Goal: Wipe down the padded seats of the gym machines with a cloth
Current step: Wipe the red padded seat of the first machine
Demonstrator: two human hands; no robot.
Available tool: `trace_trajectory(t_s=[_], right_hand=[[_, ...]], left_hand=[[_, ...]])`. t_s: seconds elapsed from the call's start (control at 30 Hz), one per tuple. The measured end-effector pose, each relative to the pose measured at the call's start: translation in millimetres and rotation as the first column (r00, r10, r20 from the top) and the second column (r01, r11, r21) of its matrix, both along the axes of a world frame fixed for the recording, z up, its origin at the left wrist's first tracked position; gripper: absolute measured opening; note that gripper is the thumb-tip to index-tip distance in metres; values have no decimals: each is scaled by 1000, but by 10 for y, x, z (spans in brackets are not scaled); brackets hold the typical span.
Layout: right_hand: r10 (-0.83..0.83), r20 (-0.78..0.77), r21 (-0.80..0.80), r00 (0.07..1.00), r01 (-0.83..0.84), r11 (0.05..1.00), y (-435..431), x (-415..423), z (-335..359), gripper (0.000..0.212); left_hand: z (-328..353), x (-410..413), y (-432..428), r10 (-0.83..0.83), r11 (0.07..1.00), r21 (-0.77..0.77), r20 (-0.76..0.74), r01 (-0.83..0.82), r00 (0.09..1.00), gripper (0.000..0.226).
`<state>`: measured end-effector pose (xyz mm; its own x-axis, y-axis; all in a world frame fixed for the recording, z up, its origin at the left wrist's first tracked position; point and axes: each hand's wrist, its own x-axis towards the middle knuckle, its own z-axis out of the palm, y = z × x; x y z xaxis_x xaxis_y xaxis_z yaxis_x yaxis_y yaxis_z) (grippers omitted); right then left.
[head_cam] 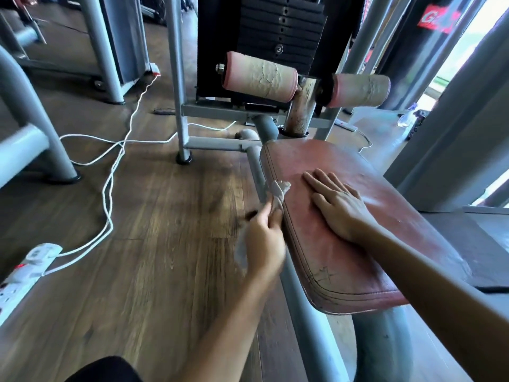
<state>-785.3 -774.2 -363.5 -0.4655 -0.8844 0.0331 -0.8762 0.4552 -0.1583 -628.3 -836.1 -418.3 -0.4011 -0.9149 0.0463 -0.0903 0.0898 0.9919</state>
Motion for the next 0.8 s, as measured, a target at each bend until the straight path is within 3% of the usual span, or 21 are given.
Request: trace_trajectory(t_s=[0.07, 0.13, 0.3, 0.4, 0.47, 0.63, 0.8], right_hand=[[-6, 10, -6, 1000, 6, 1000, -10, -15, 12, 53], [-3, 12, -17, 1000, 3, 1000, -12, -3, 7, 52], [-7, 9, -81, 1000, 7, 997, -57, -78, 71, 45], [-54, 123, -126, 991, 69, 990, -346, -227, 223, 35], [-50, 76, -92, 996, 56, 994, -492, -275, 148, 40], [-80, 28, -73, 996, 82, 994, -550, -373, -40, 50], [-72, 6, -96, 997, 72, 993, -563, -389, -80, 51]], left_hand=[[-26, 207, 294, -89, 996, 1, -176, 90, 980, 37], [-38, 278, 400, -112, 994, -18, -241, 111, 964, 40], [-114, 215, 297, -82, 996, -1, -220, 84, 972, 37], [-187, 111, 135, -91, 994, 39, -198, 100, 976, 39], [-174, 2, -55, -127, 990, 40, -199, 138, 972, 39], [-68, -434, -869, -33, 995, -95, -7, 32, 999, 38], [210, -940, -1635, -34, 998, -50, 194, 44, 980, 38]])
